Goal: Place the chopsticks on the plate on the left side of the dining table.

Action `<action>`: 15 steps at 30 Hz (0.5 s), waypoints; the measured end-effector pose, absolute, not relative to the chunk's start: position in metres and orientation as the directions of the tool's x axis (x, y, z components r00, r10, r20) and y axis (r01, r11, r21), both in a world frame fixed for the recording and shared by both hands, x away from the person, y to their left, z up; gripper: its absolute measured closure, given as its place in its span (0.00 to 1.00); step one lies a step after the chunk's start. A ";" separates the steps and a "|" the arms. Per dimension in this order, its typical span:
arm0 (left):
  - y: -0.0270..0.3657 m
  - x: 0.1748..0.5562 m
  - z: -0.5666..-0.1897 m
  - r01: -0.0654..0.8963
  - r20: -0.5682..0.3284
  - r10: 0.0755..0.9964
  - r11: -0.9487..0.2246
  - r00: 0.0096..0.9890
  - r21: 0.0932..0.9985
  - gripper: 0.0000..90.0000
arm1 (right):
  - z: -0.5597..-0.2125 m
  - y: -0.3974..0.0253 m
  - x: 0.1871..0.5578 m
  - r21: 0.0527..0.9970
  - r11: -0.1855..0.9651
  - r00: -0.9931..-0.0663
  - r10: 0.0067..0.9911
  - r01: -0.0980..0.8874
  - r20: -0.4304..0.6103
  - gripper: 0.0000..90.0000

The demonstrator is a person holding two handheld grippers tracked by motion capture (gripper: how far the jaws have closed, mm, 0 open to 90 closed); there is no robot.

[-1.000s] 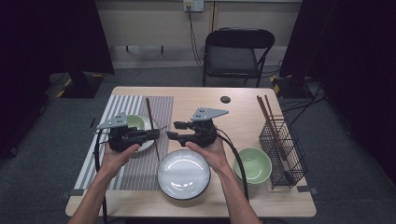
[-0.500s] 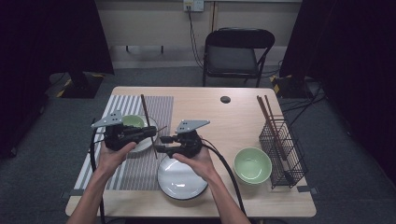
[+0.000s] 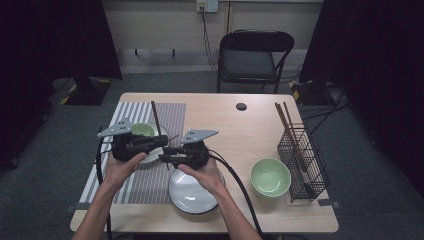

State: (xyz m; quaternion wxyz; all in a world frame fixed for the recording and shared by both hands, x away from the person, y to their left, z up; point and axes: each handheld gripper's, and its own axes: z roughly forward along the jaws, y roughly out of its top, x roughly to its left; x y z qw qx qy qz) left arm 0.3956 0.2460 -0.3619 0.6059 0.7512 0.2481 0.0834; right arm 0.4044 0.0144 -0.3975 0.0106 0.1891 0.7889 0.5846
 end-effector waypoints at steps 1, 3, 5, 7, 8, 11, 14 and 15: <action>0.245 0.396 -0.362 0.273 -0.178 0.471 -0.140 0.864 0.952 0.94 | -0.398 0.015 0.404 0.926 0.246 -0.929 0.309 0.286 0.204 0.75; 0.244 0.395 -0.362 0.270 -0.171 0.474 -0.148 0.864 0.952 0.94 | -0.399 0.016 0.405 0.925 0.252 -0.929 0.311 0.284 0.201 0.77; 0.244 0.395 -0.362 0.268 -0.172 0.470 -0.146 0.866 0.952 0.94 | -0.402 0.019 0.407 0.921 0.261 -0.928 0.312 0.288 0.202 0.79; 0.244 0.395 -0.361 0.270 -0.176 0.471 -0.139 0.864 0.953 0.94 | -0.405 0.019 0.408 0.919 0.263 -0.928 0.309 0.292 0.207 0.83; 0.245 0.395 -0.362 0.272 -0.181 0.470 -0.133 0.864 0.953 0.94 | -0.406 0.020 0.408 0.920 0.262 -0.929 0.305 0.293 0.209 0.83; 0.245 0.396 -0.363 0.277 -0.184 0.470 -0.137 0.864 0.951 0.94 | -0.408 0.021 0.408 0.919 0.263 -0.930 0.301 0.292 0.210 0.86; 0.244 0.395 -0.364 0.278 -0.188 0.463 -0.134 0.866 0.951 0.94 | -0.412 0.022 0.410 0.917 0.269 -0.931 0.298 0.295 0.213 0.91; 0.244 0.396 -0.363 0.275 -0.186 0.460 -0.134 0.868 0.952 0.94 | -0.413 0.022 0.410 0.916 0.268 -0.930 0.300 0.298 0.215 0.91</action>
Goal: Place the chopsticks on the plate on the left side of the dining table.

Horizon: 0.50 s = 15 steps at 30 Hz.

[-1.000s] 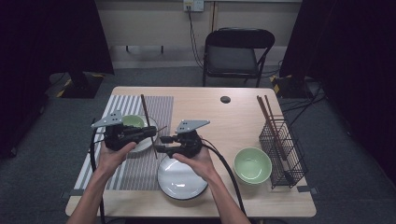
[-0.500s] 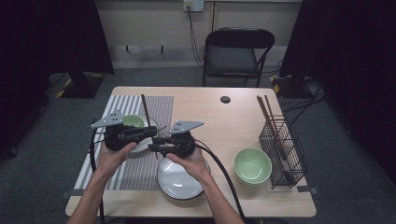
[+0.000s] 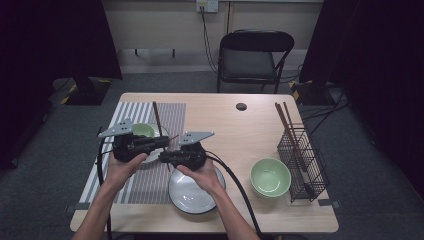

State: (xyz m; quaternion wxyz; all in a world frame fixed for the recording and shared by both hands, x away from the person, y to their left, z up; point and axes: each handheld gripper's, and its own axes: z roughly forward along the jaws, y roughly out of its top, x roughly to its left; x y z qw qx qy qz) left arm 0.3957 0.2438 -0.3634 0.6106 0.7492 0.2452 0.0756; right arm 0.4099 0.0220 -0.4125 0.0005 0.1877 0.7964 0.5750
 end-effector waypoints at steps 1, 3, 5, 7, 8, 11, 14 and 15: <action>0.243 0.396 -0.364 0.280 -0.192 0.459 -0.131 0.867 0.951 0.94 | -0.413 0.023 0.411 0.916 0.262 -0.929 0.295 0.304 0.224 0.91; 0.243 0.395 -0.363 0.275 -0.184 0.462 -0.138 0.867 0.952 0.94 | -0.413 0.024 0.410 0.920 0.260 -0.931 0.296 0.294 0.214 0.94; 0.244 0.395 -0.362 0.274 -0.185 0.462 -0.134 0.868 0.952 0.94 | -0.414 0.024 0.411 0.920 0.259 -0.932 0.288 0.295 0.218 0.94; 0.245 0.395 -0.362 0.274 -0.184 0.464 -0.134 0.866 0.952 0.94 | -0.414 0.023 0.411 0.919 0.265 -0.934 0.287 0.292 0.214 0.93; 0.246 0.396 -0.362 0.276 -0.188 0.465 -0.129 0.865 0.952 0.94 | -0.414 0.023 0.411 0.918 0.264 -0.932 0.291 0.296 0.217 0.94; 0.247 0.396 -0.362 0.279 -0.187 0.474 -0.130 0.860 0.952 0.94 | -0.414 0.022 0.412 0.918 0.268 -0.933 0.290 0.292 0.212 0.95; 0.248 0.397 -0.363 0.283 -0.191 0.482 -0.124 0.855 0.951 0.93 | -0.414 0.022 0.412 0.917 0.272 -0.932 0.293 0.293 0.211 0.95; 0.249 0.397 -0.363 0.284 -0.191 0.485 -0.126 0.853 0.951 0.93 | -0.413 0.022 0.412 0.916 0.276 -0.933 0.292 0.292 0.209 0.96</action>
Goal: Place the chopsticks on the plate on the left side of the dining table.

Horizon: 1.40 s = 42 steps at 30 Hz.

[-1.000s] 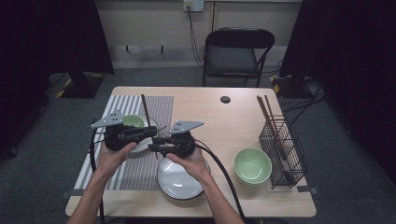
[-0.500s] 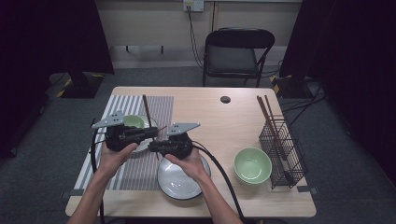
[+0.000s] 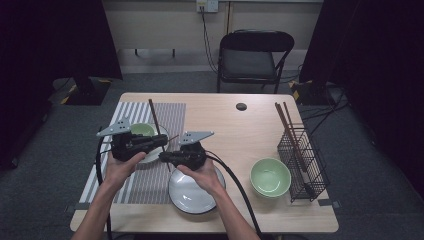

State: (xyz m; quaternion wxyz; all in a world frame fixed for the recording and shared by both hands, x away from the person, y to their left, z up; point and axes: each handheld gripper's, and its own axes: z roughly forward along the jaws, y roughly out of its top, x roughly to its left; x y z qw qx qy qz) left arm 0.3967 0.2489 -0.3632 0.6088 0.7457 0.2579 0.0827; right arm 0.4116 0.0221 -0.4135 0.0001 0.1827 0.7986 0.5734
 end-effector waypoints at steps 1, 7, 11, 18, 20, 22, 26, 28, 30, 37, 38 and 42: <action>0.250 0.397 -0.363 0.279 -0.186 0.485 -0.127 0.855 0.952 0.92 | -0.412 0.021 0.411 0.915 0.278 -0.932 0.299 0.291 0.205 0.96; 0.252 0.399 -0.365 0.295 -0.205 0.488 -0.114 0.849 0.949 0.88 | -0.406 0.012 0.410 0.910 0.300 -0.932 0.306 0.286 0.192 0.96; 0.252 0.400 -0.366 0.302 -0.213 0.489 -0.110 0.846 0.947 0.85 | -0.402 0.007 0.409 0.906 0.307 -0.929 0.318 0.290 0.190 0.96; 0.254 0.400 -0.366 0.295 -0.211 0.483 -0.105 0.850 0.950 0.77 | -0.404 0.009 0.406 0.905 0.307 -0.930 0.309 0.295 0.199 0.96; 0.254 0.400 -0.366 0.298 -0.220 0.478 -0.093 0.850 0.950 0.75 | -0.406 0.013 0.405 0.905 0.310 -0.933 0.301 0.292 0.198 0.96; 0.255 0.399 -0.365 0.294 -0.211 0.493 -0.097 0.844 0.951 0.70 | -0.408 0.018 0.403 0.903 0.315 -0.936 0.289 0.292 0.201 0.96; 0.263 0.401 -0.367 0.287 -0.194 0.526 -0.102 0.828 0.952 0.68 | -0.409 0.019 0.399 0.904 0.321 -0.938 0.292 0.283 0.190 0.96; 0.264 0.401 -0.367 0.289 -0.196 0.531 -0.096 0.825 0.953 0.68 | -0.409 0.019 0.398 0.903 0.321 -0.937 0.294 0.285 0.191 0.96; 0.264 0.401 -0.368 0.290 -0.198 0.541 -0.090 0.817 0.953 0.66 | -0.407 0.018 0.398 0.904 0.320 -0.935 0.304 0.283 0.185 0.96; 0.264 0.404 -0.372 0.307 -0.204 0.551 -0.100 0.809 0.947 0.61 | -0.402 0.010 0.398 0.900 0.335 -0.932 0.319 0.279 0.170 0.96; 0.264 0.405 -0.373 0.306 -0.200 0.552 -0.106 0.810 0.946 0.61 | -0.401 0.009 0.398 0.900 0.335 -0.932 0.319 0.279 0.170 0.96; 0.263 0.405 -0.373 0.305 -0.197 0.552 -0.110 0.810 0.946 0.60 | -0.400 0.007 0.397 0.899 0.337 -0.931 0.322 0.281 0.170 0.96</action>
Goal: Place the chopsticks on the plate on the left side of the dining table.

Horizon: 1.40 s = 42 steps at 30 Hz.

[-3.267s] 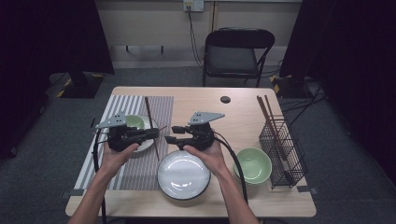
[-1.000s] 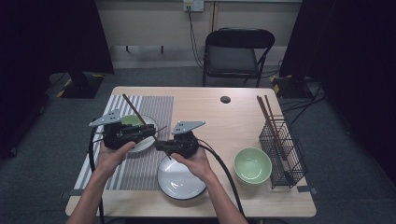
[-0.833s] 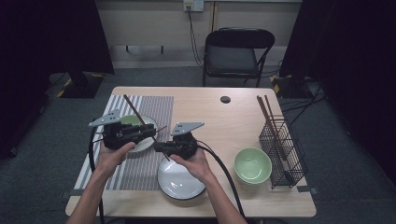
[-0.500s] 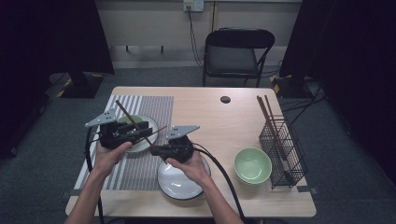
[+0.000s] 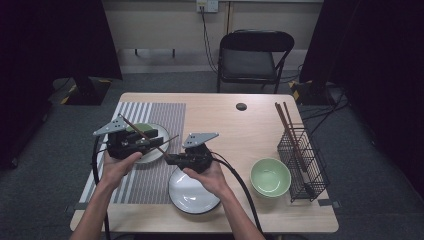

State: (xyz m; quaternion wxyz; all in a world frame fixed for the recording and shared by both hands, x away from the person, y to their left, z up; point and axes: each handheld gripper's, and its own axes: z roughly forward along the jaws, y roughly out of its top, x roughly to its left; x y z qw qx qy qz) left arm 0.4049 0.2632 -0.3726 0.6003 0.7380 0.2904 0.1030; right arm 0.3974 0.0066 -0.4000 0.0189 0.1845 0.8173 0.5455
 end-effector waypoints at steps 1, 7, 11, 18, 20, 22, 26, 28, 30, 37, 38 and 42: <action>0.263 0.404 -0.372 0.307 -0.196 0.551 -0.116 0.811 0.945 0.60 | -0.400 0.007 0.397 0.897 0.342 -0.931 0.324 0.281 0.168 0.96; 0.270 0.405 -0.369 0.306 -0.214 0.559 -0.076 0.801 0.949 0.55 | -0.404 0.005 0.396 0.893 0.346 -0.932 0.316 0.287 0.177 0.96; 0.278 0.404 -0.366 0.305 -0.214 0.585 -0.060 0.782 0.950 0.49 | -0.407 0.002 0.395 0.893 0.340 -0.929 0.320 0.296 0.187 0.96; 0.281 0.406 -0.368 0.304 -0.205 0.608 -0.064 0.767 0.950 0.42 | -0.404 -0.001 0.392 0.892 0.347 -0.927 0.333 0.290 0.172 0.96; 0.281 0.407 -0.369 0.306 -0.205 0.610 -0.065 0.766 0.950 0.41 | -0.403 -0.002 0.392 0.892 0.349 -0.928 0.332 0.286 0.168 0.96; 0.281 0.407 -0.369 0.308 -0.208 0.609 -0.062 0.765 0.949 0.39 | -0.402 -0.003 0.391 0.892 0.352 -0.928 0.335 0.284 0.163 0.96; 0.284 0.408 -0.368 0.313 -0.226 0.612 -0.038 0.758 0.949 0.35 | -0.401 -0.006 0.390 0.890 0.360 -0.931 0.330 0.279 0.158 0.96; 0.286 0.408 -0.367 0.317 -0.230 0.612 -0.034 0.756 0.948 0.36 | -0.402 -0.007 0.388 0.883 0.378 -0.932 0.328 0.277 0.151 0.96; 0.288 0.408 -0.366 0.314 -0.231 0.614 -0.030 0.755 0.949 0.35 | -0.404 -0.010 0.387 0.883 0.376 -0.931 0.328 0.283 0.159 0.96; 0.290 0.410 -0.368 0.316 -0.211 0.643 -0.051 0.736 0.947 0.34 | -0.410 -0.015 0.386 0.883 0.362 -0.925 0.337 0.299 0.175 0.96; 0.291 0.410 -0.369 0.320 -0.212 0.647 -0.052 0.732 0.946 0.33 | -0.409 -0.015 0.386 0.882 0.364 -0.926 0.337 0.298 0.173 0.96; 0.294 0.410 -0.370 0.315 -0.205 0.650 -0.057 0.732 0.947 0.33 | -0.406 -0.017 0.387 0.879 0.374 -0.928 0.332 0.294 0.169 0.95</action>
